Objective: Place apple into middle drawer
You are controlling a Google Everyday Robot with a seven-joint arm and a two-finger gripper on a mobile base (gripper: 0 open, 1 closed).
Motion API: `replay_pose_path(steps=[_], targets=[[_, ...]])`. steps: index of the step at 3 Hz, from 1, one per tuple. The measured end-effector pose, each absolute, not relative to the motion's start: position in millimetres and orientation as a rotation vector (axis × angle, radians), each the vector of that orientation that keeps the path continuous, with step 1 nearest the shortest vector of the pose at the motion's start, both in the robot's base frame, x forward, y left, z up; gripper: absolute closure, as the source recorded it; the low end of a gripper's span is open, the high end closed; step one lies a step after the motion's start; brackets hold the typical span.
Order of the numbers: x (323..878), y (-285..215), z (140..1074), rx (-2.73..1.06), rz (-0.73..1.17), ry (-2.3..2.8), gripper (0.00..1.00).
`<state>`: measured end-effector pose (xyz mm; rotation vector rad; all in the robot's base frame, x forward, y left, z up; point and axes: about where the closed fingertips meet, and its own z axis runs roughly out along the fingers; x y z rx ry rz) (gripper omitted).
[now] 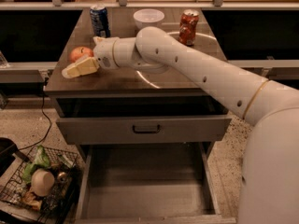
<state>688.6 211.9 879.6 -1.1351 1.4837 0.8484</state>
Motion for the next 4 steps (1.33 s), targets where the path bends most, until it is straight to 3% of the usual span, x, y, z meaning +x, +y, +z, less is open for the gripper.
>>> replay_pose_path(steps=[1, 3, 4], targets=[[684.3, 237.2, 871.0, -1.156, 0.918, 1.451, 0.16], [681.7, 244.0, 869.5, -1.164, 0.931, 1.446, 0.63], [679.9, 247.6, 869.2, -1.168, 0.936, 1.444, 0.94]])
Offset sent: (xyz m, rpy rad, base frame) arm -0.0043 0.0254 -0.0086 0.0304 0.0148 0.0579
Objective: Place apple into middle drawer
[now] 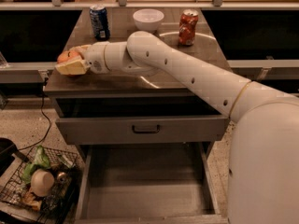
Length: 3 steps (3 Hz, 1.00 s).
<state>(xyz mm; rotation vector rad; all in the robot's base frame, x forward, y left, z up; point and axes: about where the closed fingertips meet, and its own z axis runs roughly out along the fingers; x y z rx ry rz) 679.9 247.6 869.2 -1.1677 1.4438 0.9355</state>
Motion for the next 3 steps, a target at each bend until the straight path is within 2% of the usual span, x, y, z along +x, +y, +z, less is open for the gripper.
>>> replay_pose_path(steps=[1, 3], targets=[[679.2, 249.0, 869.1, -1.169, 0.938, 1.443, 1.00], [648.6, 232.0, 933.9, -1.229, 0.892, 1.485, 1.00]])
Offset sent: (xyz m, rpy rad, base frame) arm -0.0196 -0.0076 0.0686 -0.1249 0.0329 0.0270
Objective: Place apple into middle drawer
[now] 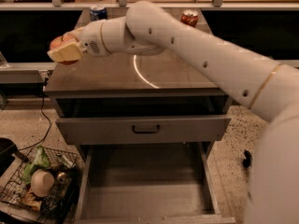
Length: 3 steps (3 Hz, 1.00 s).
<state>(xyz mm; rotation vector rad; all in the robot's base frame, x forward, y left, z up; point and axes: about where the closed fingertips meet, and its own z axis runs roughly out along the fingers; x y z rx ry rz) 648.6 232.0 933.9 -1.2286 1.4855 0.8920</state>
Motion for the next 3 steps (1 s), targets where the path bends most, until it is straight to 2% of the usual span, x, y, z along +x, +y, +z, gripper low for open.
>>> replay_pose_path(steps=[2, 3], targets=[[554.4, 162.7, 997.2, -1.215, 0.767, 1.491, 1.00], [514.2, 111.3, 977.2, -1.178, 0.670, 1.580, 1.00]])
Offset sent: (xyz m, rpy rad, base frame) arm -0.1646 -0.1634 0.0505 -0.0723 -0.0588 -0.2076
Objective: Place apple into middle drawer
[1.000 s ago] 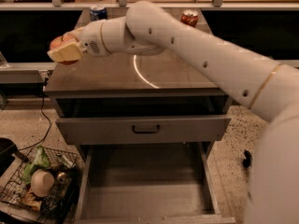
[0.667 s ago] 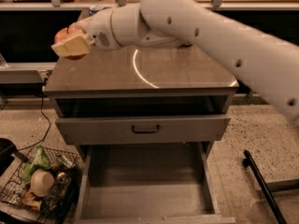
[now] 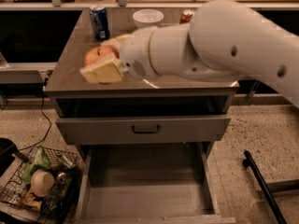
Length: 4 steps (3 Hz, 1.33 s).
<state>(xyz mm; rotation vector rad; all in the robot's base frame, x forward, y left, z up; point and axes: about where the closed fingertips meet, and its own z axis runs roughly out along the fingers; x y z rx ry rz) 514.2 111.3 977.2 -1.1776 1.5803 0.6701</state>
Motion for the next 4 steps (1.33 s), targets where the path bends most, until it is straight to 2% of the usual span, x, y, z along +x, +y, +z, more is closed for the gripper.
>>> replay_pose_path(steps=[1, 2, 3, 4], targets=[[477.2, 46.3, 917.4, -1.105, 0.565, 1.772, 1.00], [456.4, 11.8, 859.9, -1.058, 0.533, 1.891, 1.00], [441.8, -15.3, 803.5, -0.974, 0.539, 1.968, 1.00], [441.9, -15.0, 803.9, -0.975, 0.539, 1.967, 1.00]])
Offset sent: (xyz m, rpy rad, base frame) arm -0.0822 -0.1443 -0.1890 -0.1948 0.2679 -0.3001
